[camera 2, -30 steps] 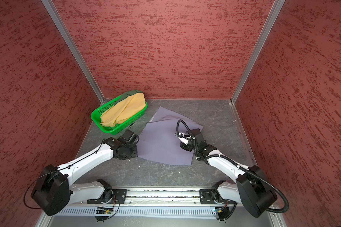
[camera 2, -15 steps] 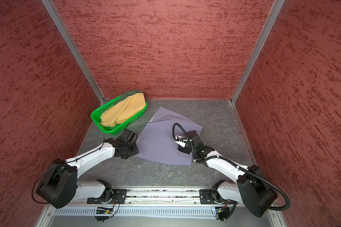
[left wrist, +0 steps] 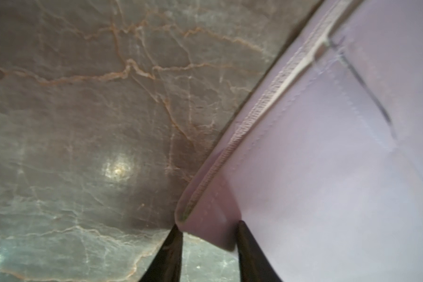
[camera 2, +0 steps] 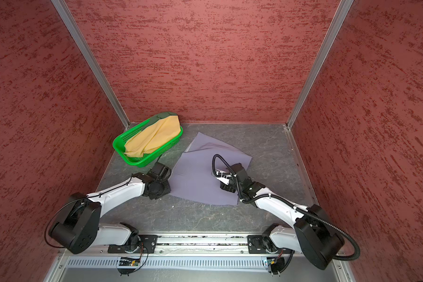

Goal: Fold and stack skirts
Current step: Fold the skirt at the center of the table.

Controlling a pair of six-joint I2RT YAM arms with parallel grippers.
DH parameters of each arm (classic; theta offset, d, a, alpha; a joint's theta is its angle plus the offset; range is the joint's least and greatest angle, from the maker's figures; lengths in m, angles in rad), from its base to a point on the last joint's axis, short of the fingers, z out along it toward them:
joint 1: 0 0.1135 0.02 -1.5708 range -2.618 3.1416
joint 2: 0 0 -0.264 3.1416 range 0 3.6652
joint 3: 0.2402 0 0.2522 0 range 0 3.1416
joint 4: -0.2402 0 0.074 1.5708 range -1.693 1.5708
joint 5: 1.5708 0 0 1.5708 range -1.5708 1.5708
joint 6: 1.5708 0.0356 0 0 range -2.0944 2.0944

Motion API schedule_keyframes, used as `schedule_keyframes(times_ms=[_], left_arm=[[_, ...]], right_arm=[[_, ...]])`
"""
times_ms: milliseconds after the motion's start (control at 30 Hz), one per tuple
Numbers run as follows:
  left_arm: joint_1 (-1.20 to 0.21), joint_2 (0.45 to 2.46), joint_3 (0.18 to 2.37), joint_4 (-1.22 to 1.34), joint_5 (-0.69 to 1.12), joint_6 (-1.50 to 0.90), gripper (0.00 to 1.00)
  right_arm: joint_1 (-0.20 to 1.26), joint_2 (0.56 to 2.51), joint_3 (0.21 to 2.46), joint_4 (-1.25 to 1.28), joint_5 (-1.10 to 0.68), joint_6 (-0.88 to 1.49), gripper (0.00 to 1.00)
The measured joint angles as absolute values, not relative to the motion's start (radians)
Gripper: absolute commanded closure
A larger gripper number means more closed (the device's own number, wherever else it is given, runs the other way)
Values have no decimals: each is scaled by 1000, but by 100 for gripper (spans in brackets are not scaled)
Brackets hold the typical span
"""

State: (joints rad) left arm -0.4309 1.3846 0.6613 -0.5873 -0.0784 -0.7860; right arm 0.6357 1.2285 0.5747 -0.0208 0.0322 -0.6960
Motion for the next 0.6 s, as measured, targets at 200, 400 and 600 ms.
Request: schedule_keyframes(times_ms=[200, 400, 600], left_arm=[[-427, 1397, 660, -560, -99, -788, 95], [-395, 1400, 661, -548, -112, -771, 100], [-347, 1394, 677, -548, -125, -734, 100]], right_arm=[[660, 1206, 570, -49, 48, -676, 31], [701, 1163, 550, -78, 51, -669, 32], [763, 1098, 522, -120, 22, -661, 37]])
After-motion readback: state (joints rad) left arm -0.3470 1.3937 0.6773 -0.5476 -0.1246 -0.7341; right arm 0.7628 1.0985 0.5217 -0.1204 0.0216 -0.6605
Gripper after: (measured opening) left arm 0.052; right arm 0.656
